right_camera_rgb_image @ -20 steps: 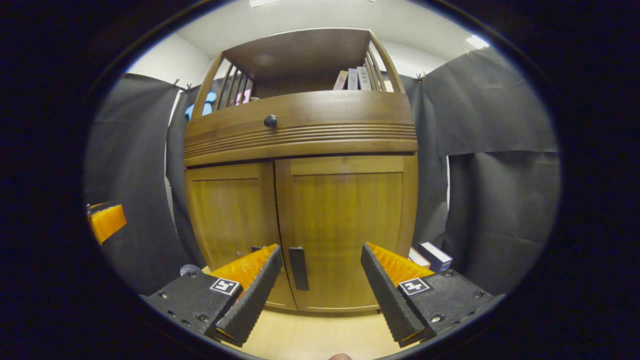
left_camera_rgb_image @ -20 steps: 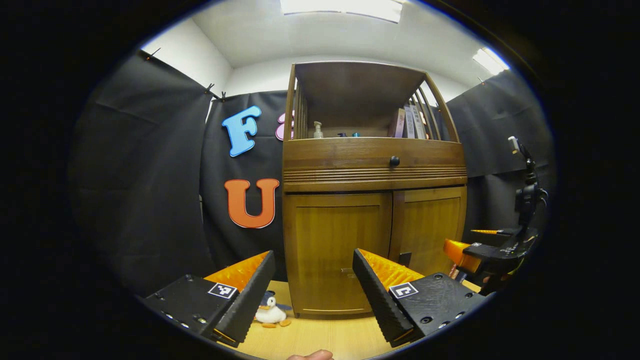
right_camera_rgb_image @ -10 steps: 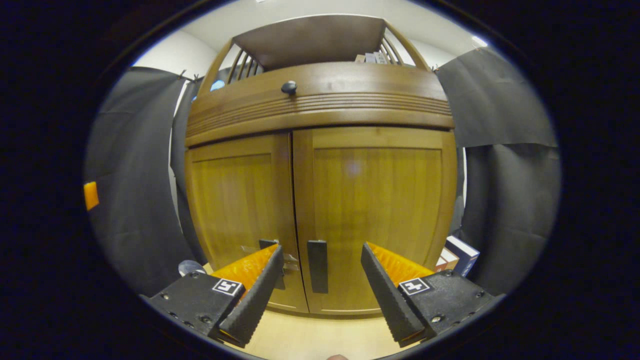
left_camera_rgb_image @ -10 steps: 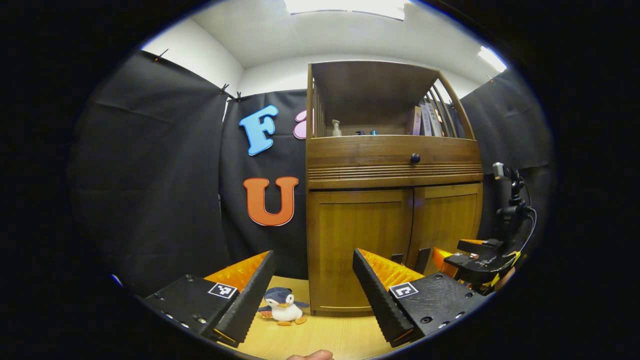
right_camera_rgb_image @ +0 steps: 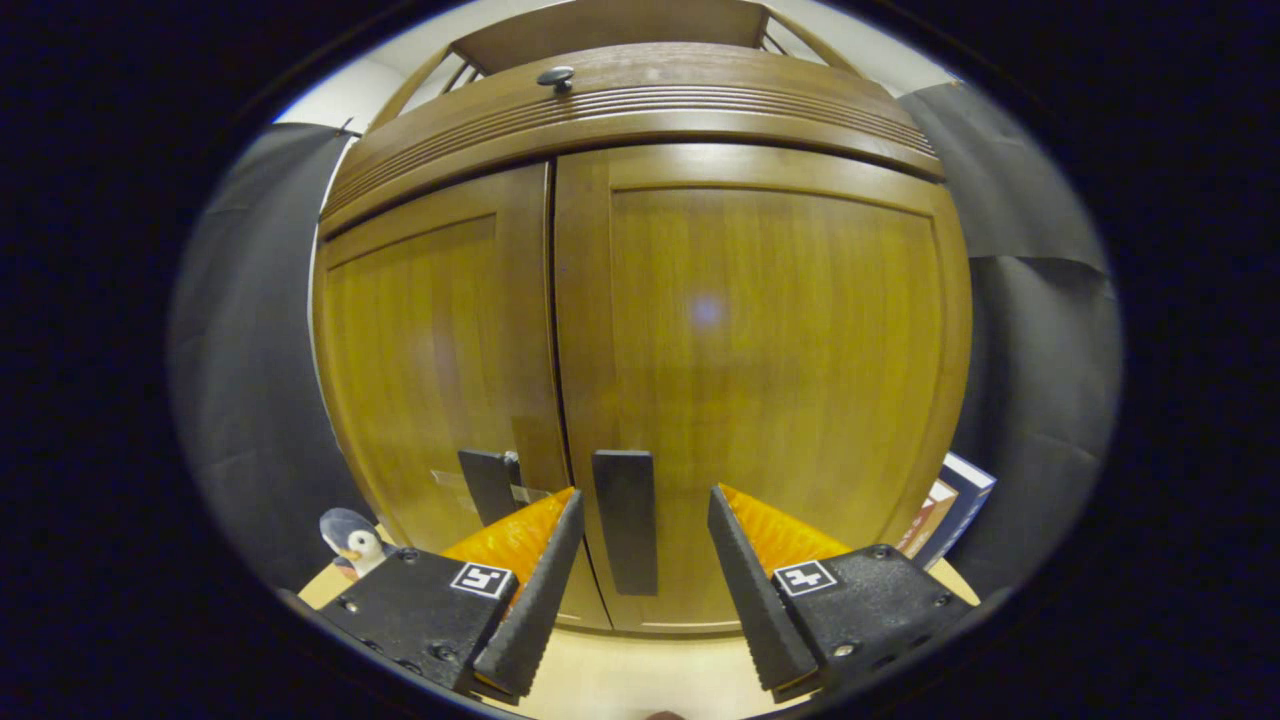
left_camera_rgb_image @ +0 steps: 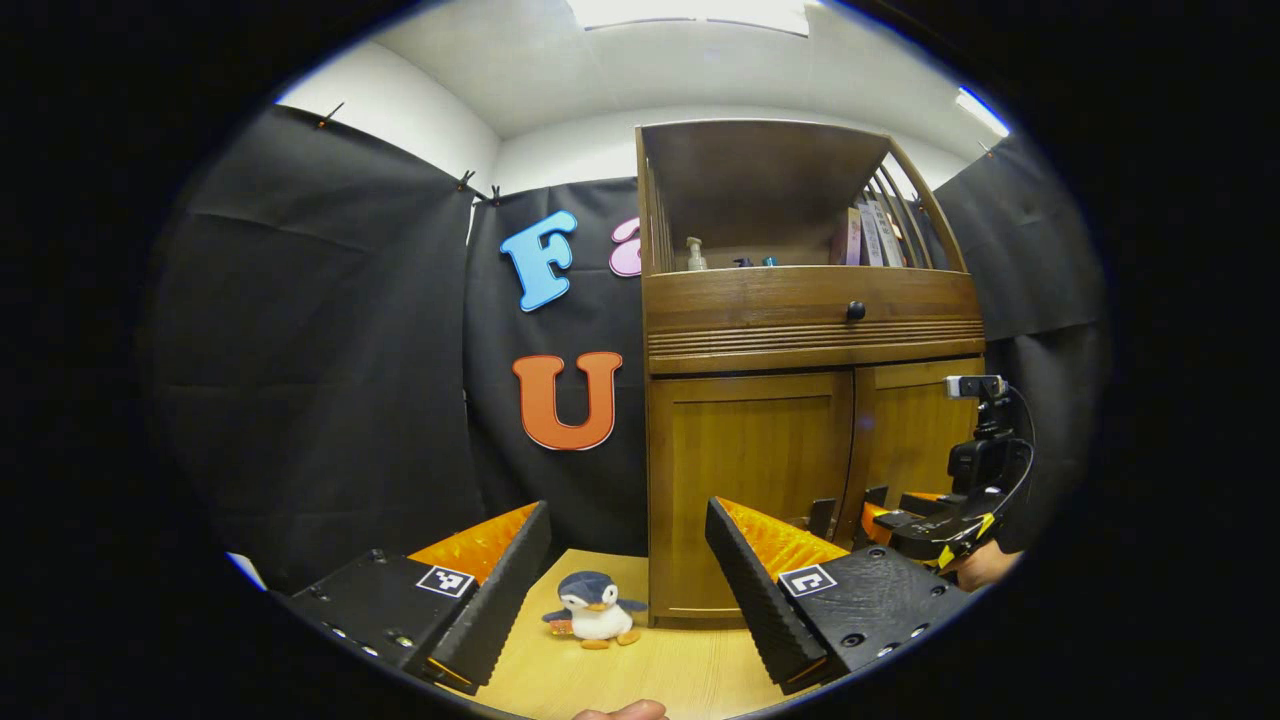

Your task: Open the right door of the double-door shoe cabinet with the right hand, and open the left door with the left hand.

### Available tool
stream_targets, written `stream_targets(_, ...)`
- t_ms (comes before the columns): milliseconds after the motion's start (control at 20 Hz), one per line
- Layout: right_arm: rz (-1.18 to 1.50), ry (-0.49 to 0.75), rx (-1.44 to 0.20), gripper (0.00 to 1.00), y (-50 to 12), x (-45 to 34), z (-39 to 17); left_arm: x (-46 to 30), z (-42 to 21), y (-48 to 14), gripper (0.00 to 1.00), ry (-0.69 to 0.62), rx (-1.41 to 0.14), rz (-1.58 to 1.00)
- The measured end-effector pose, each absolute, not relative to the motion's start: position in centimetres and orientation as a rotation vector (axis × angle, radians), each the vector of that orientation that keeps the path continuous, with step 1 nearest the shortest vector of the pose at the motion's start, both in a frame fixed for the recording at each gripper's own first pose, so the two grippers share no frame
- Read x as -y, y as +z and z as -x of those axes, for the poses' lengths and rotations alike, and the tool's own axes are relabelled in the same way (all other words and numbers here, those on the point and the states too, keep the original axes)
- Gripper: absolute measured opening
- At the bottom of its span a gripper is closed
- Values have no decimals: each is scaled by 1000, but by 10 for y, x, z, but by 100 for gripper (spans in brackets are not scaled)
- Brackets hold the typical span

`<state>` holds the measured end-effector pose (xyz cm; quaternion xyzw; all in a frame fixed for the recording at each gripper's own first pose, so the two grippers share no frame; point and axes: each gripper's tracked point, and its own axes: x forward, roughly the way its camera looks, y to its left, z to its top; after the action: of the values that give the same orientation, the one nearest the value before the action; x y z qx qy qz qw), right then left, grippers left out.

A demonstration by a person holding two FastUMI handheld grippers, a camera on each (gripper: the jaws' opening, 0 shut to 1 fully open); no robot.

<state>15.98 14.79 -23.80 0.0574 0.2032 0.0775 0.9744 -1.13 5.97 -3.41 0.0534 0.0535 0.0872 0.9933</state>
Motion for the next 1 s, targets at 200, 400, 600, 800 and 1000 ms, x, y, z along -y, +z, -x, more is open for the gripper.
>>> stream_targets(200,-104,146,-415,74,-246,-153,-166,-66,20,-34,95,188,-98,-112)
stream_targets(400,-109,151,-435,63,-257,-161,-171,-68,24,-34,95,196,-96,-117)
stream_targets(600,-118,145,-442,49,-262,-163,-173,-70,28,-36,95,195,-98,-105)
stream_targets(800,-112,151,-435,38,-265,-164,-175,-71,32,-40,95,195,-108,-83)
stream_targets(1000,-133,162,-438,35,-264,-163,-173,-73,38,-39,95,212,-103,-66)
